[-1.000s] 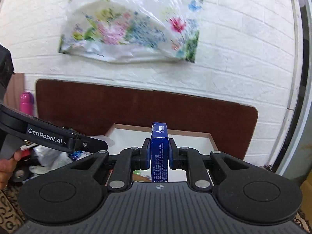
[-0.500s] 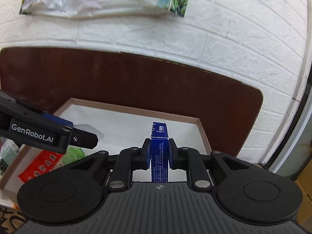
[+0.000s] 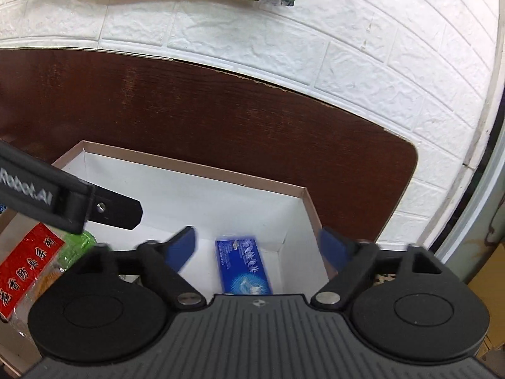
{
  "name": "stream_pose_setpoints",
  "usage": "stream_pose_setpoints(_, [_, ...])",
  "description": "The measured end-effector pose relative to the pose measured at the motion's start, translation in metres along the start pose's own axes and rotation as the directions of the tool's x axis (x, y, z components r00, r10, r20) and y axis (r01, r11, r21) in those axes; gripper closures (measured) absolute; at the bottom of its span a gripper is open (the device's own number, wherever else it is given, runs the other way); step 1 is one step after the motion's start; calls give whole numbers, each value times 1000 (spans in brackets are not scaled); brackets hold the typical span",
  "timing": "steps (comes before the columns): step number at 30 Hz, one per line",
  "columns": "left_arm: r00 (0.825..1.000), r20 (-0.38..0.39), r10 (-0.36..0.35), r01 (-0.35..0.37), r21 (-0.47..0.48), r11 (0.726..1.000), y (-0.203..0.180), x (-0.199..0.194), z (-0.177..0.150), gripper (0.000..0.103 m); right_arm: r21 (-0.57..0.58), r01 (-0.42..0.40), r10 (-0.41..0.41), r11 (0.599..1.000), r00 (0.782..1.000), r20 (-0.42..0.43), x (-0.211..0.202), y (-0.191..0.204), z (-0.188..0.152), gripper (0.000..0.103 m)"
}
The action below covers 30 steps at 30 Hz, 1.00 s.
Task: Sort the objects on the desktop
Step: 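Withdraw both tools from the box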
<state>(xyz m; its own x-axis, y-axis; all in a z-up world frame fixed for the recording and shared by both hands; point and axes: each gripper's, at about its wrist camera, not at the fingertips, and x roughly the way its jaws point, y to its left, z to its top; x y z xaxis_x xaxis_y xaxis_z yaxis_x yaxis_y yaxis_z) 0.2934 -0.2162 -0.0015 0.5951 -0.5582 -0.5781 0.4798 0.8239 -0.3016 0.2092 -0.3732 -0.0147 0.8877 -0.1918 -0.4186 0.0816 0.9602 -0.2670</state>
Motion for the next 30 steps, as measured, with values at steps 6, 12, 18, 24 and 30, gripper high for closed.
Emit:
stream_pose_setpoints(6, [999, 3, 49, -49, 12, 999, -4, -8, -5, 0, 13, -8, 8, 1000, 1000, -4, -14, 1, -7, 1])
stream_pose_setpoints(12, [995, 44, 92, -95, 48, 994, -12, -22, -10, 0, 37, -17, 17, 999, 1000, -4, -28, -1, -11, 1])
stream_pose_setpoints(18, [990, 87, 113, -119, 70, 990, -21, -42, -16, 0, 58, -13, 13, 998, 1000, 2, -47, -2, -14, 1])
stream_pose_setpoints(24, [984, 135, 114, -127, 90, 988, -37, -71, -29, 0, 98, -10, 8, 995, 1000, 23, -78, -6, -21, 1])
stream_pose_setpoints(30, [969, 180, 168, -196, 155, 968, -60, -101, -51, 0, 117, -33, 29, 993, 999, 38, -116, -5, -34, 1])
